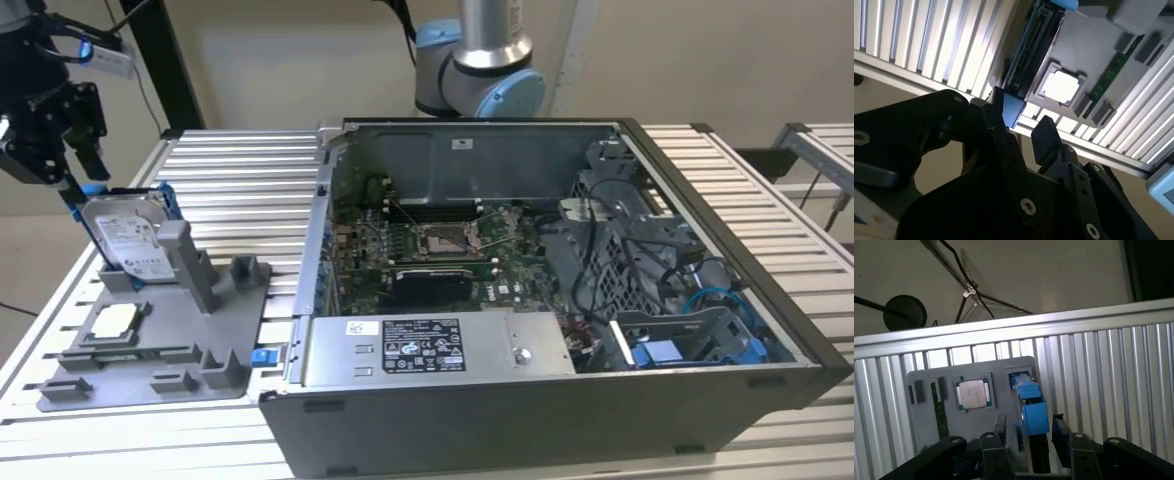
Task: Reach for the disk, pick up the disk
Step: 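Pick up the disk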
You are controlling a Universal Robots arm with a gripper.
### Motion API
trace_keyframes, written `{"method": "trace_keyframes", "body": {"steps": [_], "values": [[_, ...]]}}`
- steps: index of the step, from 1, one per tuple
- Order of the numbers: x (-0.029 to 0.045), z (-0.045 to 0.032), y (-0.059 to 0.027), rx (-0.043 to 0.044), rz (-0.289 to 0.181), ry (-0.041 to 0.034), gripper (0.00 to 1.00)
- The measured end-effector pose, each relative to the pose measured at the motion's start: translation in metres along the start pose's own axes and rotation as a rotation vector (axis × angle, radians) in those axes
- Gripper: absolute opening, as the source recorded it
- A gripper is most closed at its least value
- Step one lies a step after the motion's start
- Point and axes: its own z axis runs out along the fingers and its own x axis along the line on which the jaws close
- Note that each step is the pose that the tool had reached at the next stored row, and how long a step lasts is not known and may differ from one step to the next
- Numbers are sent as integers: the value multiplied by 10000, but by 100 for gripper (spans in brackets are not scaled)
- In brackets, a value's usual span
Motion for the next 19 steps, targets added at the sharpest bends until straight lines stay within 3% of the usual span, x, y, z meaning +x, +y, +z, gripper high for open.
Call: {"method": "trace_keyframes", "body": {"steps": [5,14,19], "values": [[-1,41,4,-13,-280,-79,100],[-3,148,7,-34,-433,-78,100],[-3,159,7,-38,-438,-76,100]]}}
